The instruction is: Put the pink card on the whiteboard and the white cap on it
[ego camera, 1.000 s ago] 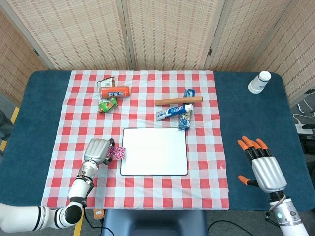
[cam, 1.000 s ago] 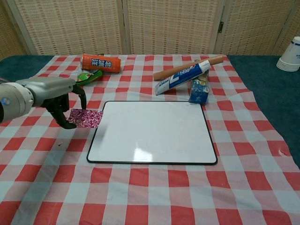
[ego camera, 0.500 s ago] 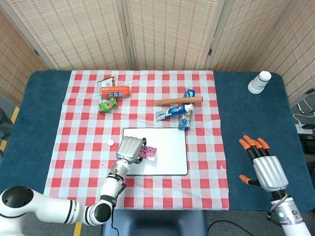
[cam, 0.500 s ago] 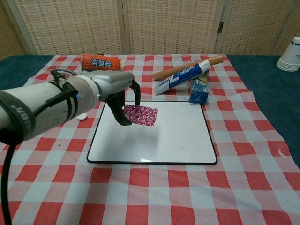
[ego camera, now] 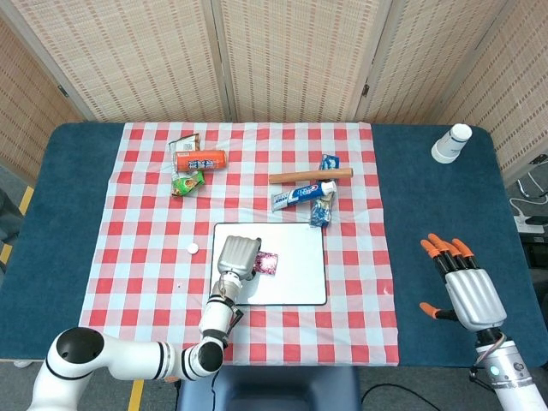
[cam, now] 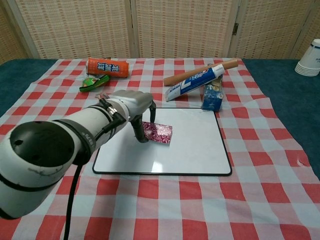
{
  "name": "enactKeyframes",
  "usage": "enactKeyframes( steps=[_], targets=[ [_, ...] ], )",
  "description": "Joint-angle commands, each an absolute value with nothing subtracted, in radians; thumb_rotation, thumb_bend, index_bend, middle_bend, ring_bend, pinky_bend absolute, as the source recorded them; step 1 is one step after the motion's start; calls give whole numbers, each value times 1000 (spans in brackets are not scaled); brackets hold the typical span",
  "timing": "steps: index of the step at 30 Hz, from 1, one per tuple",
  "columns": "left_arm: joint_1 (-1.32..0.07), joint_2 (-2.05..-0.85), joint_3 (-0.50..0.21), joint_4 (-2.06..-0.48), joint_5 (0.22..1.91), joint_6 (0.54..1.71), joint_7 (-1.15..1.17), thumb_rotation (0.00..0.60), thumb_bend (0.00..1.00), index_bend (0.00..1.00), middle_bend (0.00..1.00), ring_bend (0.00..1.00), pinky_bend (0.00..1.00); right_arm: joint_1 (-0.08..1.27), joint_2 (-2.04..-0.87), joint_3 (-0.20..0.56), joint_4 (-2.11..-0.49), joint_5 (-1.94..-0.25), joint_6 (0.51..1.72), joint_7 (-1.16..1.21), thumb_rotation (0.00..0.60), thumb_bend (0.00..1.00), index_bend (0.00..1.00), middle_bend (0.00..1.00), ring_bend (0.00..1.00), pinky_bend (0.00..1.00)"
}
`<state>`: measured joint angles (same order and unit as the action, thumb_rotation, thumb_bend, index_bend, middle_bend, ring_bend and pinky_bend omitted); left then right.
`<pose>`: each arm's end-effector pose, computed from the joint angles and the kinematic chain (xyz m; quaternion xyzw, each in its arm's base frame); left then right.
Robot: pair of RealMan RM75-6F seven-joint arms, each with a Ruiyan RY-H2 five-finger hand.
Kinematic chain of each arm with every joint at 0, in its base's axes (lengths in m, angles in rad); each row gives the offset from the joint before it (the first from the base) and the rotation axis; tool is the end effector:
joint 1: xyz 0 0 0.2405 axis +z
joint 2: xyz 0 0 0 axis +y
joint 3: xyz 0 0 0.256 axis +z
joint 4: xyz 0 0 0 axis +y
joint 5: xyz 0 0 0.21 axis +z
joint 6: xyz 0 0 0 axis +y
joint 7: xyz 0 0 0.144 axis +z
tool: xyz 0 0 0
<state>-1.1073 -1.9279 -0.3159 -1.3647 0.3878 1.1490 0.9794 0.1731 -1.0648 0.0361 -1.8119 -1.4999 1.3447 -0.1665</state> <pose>-0.0387 0.3486 -0.1077 -0.7453 -0.3937 -0.2474 0.4779 -0.2645 -0.1970 0.1379 0.6562 -0.3913 0.3647 0.5322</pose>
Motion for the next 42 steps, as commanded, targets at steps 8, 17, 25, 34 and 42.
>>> enactKeyframes(
  steps=[8, 17, 25, 34, 42],
  targets=[
    [-1096, -1883, -340, -1400, 373, 1116, 961, 600, 196, 287, 963, 1000, 1000, 177, -1067, 38, -1812, -1493, 1341, -169, 561, 0, 0, 0, 0, 87],
    [-1079, -1782, -323, -1481, 367, 1142, 985, 600, 192, 296, 959, 1000, 1000, 176, -1067, 34, -1812, -1500, 1345, -169, 562, 0, 0, 0, 0, 87],
    [-1034, -1733, -264, -1446, 341, 1128, 983, 600, 254, 406, 978, 1000, 1000, 176, -1068, 30, -1810, -1506, 1343, -172, 560, 0, 0, 0, 0, 87],
    [-970, -1693, -211, -1398, 411, 1114, 911, 600, 269, 433, 991, 1000, 1000, 190, -1082, 26, -1816, -1496, 1314, -213, 561, 0, 0, 0, 0, 87],
    [-955, -1692, -206, -1372, 426, 1091, 887, 600, 280, 435, 993, 1000, 1000, 194, -1088, 26, -1818, -1490, 1309, -227, 562, 0, 0, 0, 0, 92]
  ],
)
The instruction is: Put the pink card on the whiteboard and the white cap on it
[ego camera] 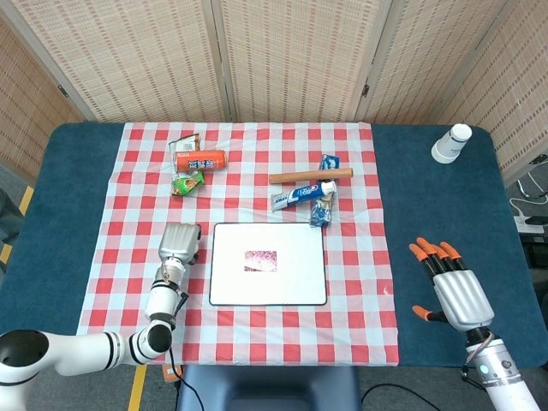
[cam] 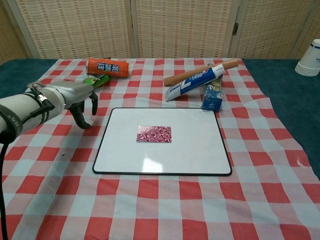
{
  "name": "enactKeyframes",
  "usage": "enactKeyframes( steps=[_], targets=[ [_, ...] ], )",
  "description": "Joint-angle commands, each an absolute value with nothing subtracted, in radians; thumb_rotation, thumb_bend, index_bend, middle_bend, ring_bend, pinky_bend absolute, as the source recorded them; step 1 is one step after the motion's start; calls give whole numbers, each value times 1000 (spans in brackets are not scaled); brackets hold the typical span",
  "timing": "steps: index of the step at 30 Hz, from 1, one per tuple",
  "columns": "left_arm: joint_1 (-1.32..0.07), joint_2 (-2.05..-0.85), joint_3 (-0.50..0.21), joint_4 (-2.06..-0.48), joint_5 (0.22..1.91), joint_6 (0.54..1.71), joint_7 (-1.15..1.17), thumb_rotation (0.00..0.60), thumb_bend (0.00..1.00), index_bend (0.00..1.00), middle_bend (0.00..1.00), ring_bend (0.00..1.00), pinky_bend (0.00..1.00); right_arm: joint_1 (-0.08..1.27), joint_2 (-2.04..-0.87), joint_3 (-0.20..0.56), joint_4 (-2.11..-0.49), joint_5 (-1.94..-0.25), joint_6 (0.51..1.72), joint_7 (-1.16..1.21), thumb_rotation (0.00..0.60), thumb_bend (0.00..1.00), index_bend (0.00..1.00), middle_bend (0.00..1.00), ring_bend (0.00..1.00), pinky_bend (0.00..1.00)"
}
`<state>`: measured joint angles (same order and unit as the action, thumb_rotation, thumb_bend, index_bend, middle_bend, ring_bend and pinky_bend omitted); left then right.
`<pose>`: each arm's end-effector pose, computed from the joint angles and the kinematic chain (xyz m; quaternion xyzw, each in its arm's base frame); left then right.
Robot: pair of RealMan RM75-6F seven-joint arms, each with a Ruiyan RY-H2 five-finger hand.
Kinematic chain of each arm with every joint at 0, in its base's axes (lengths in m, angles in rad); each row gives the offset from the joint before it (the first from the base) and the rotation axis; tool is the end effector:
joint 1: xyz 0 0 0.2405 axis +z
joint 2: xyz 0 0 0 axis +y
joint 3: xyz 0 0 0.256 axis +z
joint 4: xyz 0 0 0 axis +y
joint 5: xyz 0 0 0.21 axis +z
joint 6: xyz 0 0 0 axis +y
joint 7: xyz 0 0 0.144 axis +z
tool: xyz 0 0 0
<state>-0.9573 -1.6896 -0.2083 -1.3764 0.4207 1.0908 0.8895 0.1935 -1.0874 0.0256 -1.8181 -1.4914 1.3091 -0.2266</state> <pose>-0.1426 0.3805 -0.0407 -0.7109 -0.3923 -0.1973 0.5494 -0.2602 -0.1986 0.1249 0.6758 -0.3862 0.3472 0.5231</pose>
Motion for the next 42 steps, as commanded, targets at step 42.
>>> enactKeyframes(
  steps=[42],
  targets=[
    [-950, -1716, -218, -1303, 401, 1023, 889, 600, 294, 443, 993, 1000, 1000, 199, -1092, 25, -1818, -1478, 1307, -240, 563, 0, 0, 0, 0, 92]
  ],
)
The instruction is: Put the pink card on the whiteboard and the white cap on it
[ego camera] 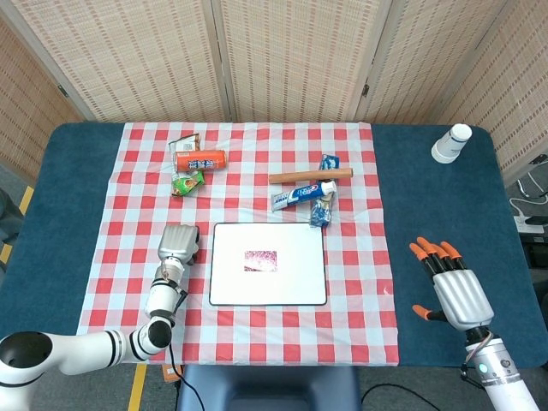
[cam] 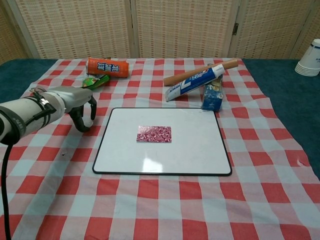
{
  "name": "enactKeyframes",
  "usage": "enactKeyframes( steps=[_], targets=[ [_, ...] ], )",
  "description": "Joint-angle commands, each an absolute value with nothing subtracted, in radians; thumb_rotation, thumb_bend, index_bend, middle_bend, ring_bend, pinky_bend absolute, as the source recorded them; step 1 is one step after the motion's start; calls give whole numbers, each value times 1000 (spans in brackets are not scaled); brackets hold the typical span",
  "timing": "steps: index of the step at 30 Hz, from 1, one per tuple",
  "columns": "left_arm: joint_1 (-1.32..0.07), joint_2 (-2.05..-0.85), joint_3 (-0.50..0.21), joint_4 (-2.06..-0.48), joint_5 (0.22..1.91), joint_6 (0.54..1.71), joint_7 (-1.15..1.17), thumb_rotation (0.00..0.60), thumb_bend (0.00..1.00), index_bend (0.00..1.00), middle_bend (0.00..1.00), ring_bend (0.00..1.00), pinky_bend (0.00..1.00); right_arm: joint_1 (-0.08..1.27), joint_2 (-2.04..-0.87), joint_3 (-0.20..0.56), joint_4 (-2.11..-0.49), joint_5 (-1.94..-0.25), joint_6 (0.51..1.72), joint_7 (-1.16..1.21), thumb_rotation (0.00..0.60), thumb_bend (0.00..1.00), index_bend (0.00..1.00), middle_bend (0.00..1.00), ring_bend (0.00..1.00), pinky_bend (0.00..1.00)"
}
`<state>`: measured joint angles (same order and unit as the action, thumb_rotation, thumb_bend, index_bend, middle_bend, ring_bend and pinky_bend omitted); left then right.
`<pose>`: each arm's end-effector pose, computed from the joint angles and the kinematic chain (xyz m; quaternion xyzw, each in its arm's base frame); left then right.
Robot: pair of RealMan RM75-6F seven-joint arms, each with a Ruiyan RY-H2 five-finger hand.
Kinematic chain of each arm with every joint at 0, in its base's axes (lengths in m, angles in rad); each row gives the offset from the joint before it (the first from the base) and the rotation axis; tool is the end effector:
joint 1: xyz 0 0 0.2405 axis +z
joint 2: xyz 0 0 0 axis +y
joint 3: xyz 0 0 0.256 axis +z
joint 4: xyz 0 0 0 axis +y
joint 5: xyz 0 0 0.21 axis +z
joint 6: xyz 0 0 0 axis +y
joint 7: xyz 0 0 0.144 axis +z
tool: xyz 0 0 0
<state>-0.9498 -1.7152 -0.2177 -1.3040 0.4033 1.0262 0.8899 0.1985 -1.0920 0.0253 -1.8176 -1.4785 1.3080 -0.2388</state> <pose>-0.1530 0.3858 -0.0489 -0.7113 -0.4047 -0.1834 0.5446 -0.2606 -0.1999 0.1238 0.6756 -0.3859 0.3436 0.5259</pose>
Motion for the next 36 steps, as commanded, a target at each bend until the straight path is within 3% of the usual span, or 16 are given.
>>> enactKeyframes(
  steps=[1, 20, 36],
  targets=[
    [-950, -1717, -219, -1302, 399, 1019, 887, 600, 295, 443, 993, 1000, 1000, 200, -1092, 25, -1818, -1478, 1306, -241, 563, 0, 0, 0, 0, 92],
    [-947, -1712, -213, -1270, 386, 996, 879, 600, 300, 453, 996, 1000, 1000, 202, -1094, 22, -1818, -1479, 1304, -247, 562, 0, 0, 0, 0, 93],
    [-947, -1695, -227, -1297, 400, 1006, 858, 600, 336, 548, 1000, 1000, 1000, 204, -1094, 23, -1819, -1474, 1302, -247, 564, 0, 0, 0, 0, 93]
  ],
)
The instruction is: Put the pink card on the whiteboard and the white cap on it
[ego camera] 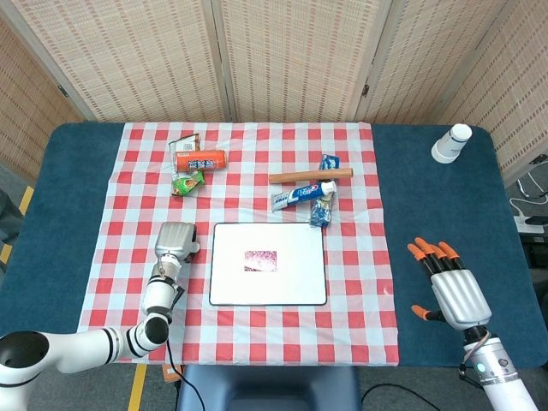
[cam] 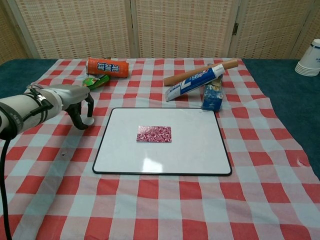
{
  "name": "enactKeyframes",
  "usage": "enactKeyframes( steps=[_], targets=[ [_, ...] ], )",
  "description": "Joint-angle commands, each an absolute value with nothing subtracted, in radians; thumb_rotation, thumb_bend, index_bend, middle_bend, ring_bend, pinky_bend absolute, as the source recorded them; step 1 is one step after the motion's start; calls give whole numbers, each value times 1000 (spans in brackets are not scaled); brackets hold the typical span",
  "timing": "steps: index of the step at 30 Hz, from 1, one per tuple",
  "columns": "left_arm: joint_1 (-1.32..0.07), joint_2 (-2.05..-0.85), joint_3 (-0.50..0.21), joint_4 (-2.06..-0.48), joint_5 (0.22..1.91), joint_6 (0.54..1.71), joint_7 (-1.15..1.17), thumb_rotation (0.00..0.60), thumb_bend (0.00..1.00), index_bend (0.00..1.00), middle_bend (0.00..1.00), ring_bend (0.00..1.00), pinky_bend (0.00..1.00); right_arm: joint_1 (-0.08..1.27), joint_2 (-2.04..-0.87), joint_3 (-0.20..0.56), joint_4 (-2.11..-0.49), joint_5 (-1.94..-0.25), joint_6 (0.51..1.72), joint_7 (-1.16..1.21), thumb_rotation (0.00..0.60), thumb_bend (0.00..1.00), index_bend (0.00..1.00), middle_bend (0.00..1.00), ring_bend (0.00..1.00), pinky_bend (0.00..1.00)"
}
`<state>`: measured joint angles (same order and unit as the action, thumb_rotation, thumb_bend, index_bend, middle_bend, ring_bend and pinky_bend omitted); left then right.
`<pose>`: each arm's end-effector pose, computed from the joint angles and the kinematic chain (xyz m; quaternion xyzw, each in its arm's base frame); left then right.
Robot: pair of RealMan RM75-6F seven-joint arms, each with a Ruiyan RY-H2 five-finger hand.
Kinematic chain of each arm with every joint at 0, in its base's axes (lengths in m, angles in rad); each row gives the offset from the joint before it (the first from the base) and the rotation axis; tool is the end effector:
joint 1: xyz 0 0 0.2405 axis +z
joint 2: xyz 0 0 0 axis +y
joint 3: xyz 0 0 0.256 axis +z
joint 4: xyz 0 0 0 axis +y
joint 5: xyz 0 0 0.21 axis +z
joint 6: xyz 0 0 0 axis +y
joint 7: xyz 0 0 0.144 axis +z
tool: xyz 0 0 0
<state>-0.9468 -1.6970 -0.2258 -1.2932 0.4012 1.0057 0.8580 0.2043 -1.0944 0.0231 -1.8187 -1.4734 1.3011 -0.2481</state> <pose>-0.1574 0.3919 -0.0419 -0.7019 -0.4158 -0.1905 0.5460 -0.2601 -0.2007 0.1219 0.6788 -0.3854 0.3401 0.5245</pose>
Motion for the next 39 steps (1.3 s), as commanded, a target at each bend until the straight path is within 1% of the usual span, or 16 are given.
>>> enactKeyframes(
  steps=[1, 5, 9, 20, 31, 39],
  targets=[
    [-948, -1692, -227, -1301, 398, 1006, 859, 600, 336, 545, 1000, 1000, 1000, 204, -1093, 23, -1819, -1474, 1303, -246, 564, 0, 0, 0, 0, 93],
    [-956, -1678, -231, -1333, 392, 1016, 874, 600, 336, 541, 1000, 1000, 1000, 204, -1092, 23, -1819, -1476, 1302, -242, 564, 0, 0, 0, 0, 93],
    [-977, -1675, -243, -1390, 393, 1049, 898, 600, 336, 541, 1000, 1000, 1000, 204, -1089, 22, -1820, -1480, 1303, -238, 564, 0, 0, 0, 0, 93],
    [-1073, -1734, -292, -1502, 357, 1139, 994, 600, 335, 539, 1000, 1000, 1000, 202, -1073, 19, -1816, -1491, 1307, -201, 564, 0, 0, 0, 0, 93],
    [-1136, -1830, -303, -1469, 312, 1152, 1037, 600, 335, 539, 1000, 1000, 1000, 191, -1054, 16, -1811, -1512, 1328, -151, 565, 0, 0, 0, 0, 93],
    [-1174, -1865, -329, -1440, 295, 1150, 1060, 600, 336, 537, 1000, 1000, 1000, 191, -1049, 15, -1807, -1514, 1324, -135, 564, 0, 0, 0, 0, 93]
  ],
)
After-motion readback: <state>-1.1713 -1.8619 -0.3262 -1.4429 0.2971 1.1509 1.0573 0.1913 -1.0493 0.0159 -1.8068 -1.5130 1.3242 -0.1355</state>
